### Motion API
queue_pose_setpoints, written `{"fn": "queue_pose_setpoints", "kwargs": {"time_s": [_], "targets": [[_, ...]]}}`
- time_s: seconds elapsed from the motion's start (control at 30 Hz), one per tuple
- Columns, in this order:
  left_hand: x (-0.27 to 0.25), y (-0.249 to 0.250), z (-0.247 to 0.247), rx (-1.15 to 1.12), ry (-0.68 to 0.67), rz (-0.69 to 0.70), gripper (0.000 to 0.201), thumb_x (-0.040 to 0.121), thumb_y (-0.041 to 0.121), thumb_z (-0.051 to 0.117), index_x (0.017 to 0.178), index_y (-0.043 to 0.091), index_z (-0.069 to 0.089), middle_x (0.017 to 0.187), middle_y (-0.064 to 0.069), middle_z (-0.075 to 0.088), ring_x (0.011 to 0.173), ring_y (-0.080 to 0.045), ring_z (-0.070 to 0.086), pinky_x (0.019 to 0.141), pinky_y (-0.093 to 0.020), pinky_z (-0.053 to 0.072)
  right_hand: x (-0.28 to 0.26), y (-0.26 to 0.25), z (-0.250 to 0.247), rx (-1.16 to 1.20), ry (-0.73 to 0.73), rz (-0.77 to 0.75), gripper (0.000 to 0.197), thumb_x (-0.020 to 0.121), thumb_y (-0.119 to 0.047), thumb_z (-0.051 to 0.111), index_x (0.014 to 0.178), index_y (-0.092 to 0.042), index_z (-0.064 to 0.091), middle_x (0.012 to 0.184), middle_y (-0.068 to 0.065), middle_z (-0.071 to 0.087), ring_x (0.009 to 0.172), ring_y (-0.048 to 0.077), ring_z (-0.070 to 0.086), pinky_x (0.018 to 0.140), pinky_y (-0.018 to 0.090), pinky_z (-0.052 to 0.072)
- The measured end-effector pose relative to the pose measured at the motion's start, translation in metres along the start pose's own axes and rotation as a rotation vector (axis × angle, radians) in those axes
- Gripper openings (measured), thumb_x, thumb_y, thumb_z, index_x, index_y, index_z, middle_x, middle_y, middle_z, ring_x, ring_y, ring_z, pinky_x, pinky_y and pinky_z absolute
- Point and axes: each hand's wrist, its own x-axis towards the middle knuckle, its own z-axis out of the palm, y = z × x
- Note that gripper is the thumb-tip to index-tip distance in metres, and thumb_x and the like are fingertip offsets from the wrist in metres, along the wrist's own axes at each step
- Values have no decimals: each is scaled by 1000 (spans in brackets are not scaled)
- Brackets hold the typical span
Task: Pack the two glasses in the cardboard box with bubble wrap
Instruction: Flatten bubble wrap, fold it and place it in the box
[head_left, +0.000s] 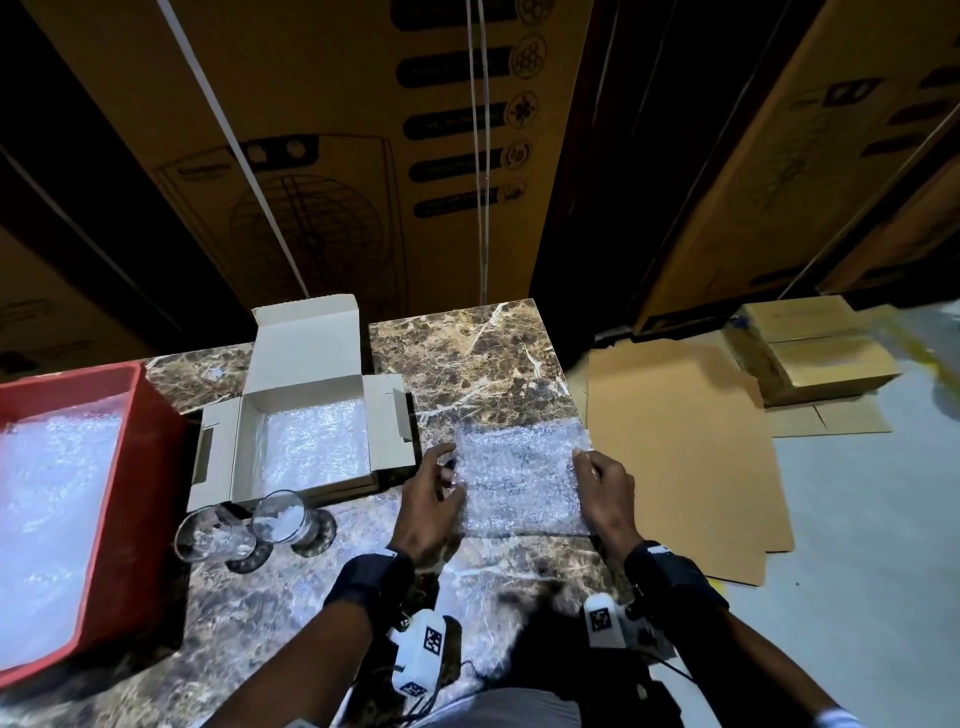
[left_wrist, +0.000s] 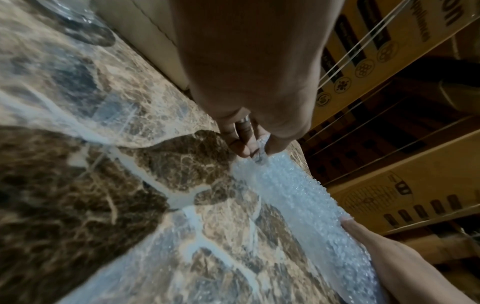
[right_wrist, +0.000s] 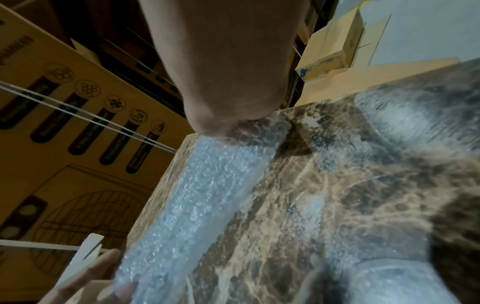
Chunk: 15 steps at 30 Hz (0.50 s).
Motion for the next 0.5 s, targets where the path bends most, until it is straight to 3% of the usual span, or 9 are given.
{"fn": "queue_pose_setpoints", "kwargs": {"time_s": [0.07,0.17,0.23,0.33,0.4,0.5], "targets": [[2,-1,1,21,21,28,50,100,8,62,139,37,49,104,-4,60,79,-14,58,67,-23,51,3,7,4,-120,27,23,38,101,-43,55,66,-29,54,59,-10,55,57,16,49,55,29,33],[3,-2,3,94,35,53,46,100,11,62,140,28,50,112,0,62,86,-11,59,77,-26,53,3,13,8,-276,62,56,19,96,-42,61,85,-27,61,81,-4,69,72,23,62,62,29,40],[2,0,6,122,20,56,47,100,15,64,143,27,49,122,0,59,99,-16,61,89,-34,57,0,13,9,-329,70,13,13,95,-39,63,95,-30,54,91,-6,65,78,23,61,65,31,41],[4,2,10,172,-25,72,56,96,15,68,146,27,46,133,-6,55,113,-28,59,100,-44,54,-4,13,9,-372,78,-28,20,97,-37,60,106,-29,43,100,-4,60,79,23,59,67,33,40],[6,4,12,213,-50,65,64,92,10,72,147,27,44,130,-7,56,106,-25,59,97,-42,54,-5,12,9,-370,82,-28,23,99,-34,57,111,-29,39,102,-2,63,81,27,61,67,34,41],[9,9,14,179,-50,45,69,89,-1,71,144,30,43,125,-10,58,91,-20,57,83,-37,58,-6,10,9,-370,70,-21,24,101,-30,53,117,-27,35,100,5,68,81,32,63,69,38,46]]}}
